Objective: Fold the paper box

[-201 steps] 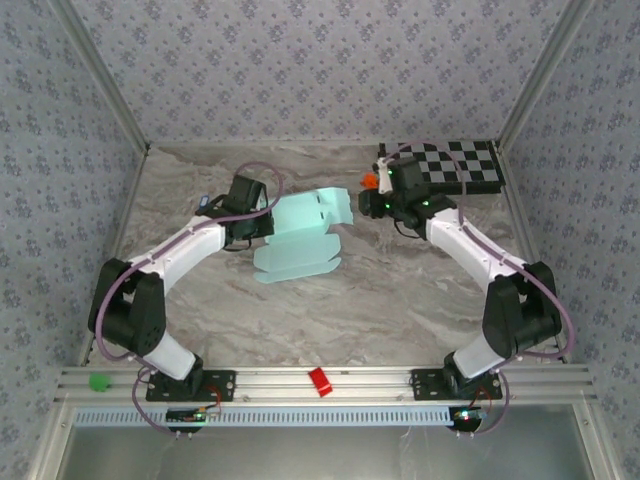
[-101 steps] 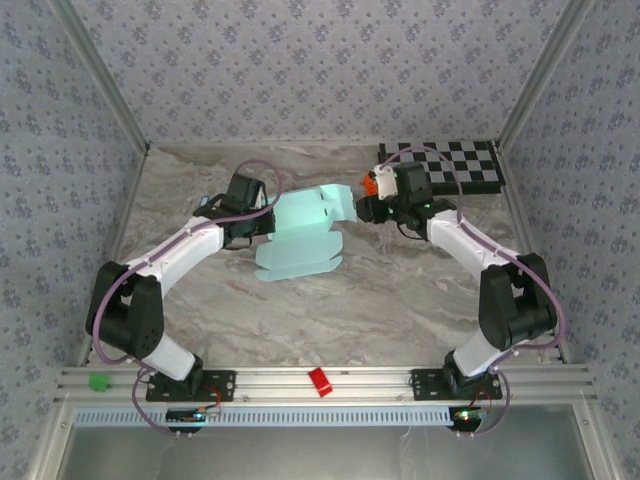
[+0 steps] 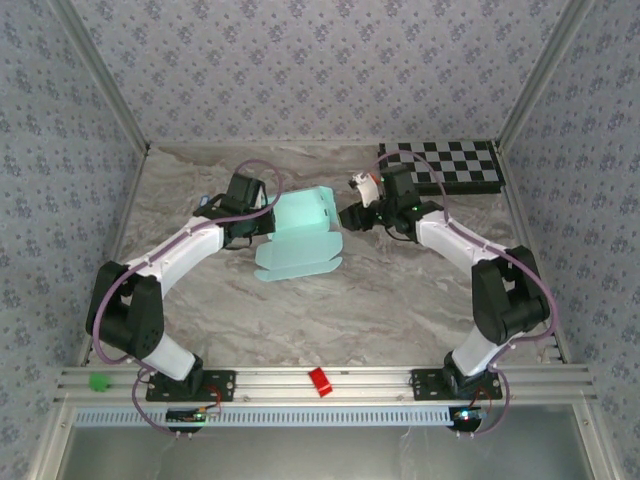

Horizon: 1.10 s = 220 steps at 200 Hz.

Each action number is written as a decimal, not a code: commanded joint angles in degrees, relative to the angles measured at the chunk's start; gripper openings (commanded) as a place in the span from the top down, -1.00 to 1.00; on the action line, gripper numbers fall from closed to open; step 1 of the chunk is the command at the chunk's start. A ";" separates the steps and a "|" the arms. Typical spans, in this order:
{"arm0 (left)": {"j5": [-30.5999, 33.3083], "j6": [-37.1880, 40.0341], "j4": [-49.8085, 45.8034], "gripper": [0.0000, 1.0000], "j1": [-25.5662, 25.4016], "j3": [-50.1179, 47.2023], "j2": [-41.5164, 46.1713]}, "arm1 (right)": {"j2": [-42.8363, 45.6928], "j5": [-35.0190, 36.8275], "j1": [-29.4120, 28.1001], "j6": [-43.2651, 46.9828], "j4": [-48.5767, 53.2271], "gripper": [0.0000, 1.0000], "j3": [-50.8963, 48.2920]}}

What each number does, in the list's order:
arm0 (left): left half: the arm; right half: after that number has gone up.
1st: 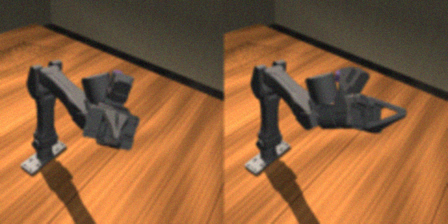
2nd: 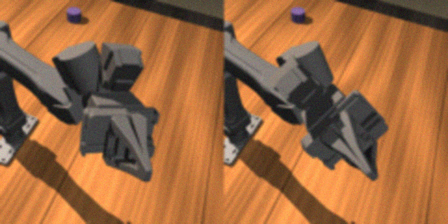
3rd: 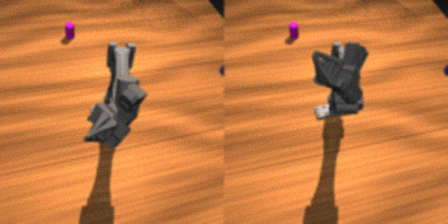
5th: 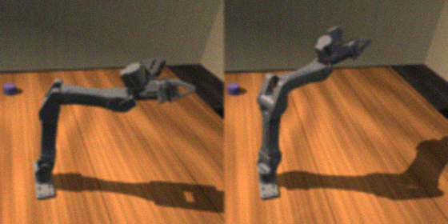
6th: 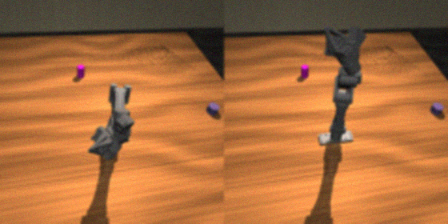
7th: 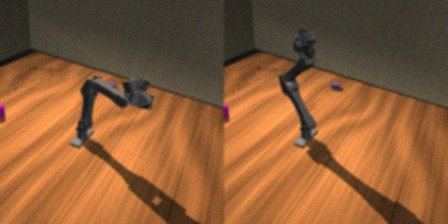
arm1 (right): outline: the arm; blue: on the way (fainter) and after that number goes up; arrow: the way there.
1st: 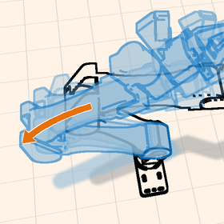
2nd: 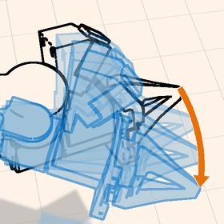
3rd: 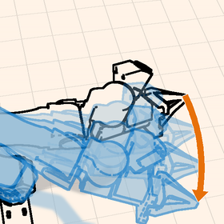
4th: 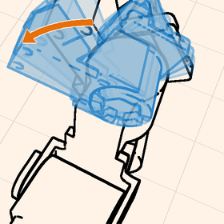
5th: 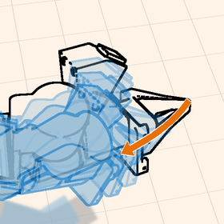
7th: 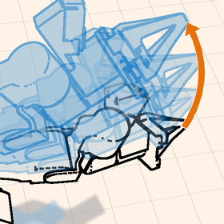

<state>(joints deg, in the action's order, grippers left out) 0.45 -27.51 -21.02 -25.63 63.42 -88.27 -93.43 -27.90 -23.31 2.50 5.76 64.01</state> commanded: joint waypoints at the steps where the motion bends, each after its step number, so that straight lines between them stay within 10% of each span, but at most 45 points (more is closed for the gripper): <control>1: -1.52 -0.09 0.54 1.00 -0.30 0.32 0.71 | -0.55 -3.30 -0.92 1.54 0.18 0.23 2.15; 220: -2.18 -0.09 0.45 1.00 -0.39 0.83 0.10 | -3.84 -8.19 -4.21 2.75 3.90 0.15 6.83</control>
<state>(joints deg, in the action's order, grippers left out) 0.03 -27.64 -21.02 -25.63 63.42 -88.27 -95.81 -35.05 -27.09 4.16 8.34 68.95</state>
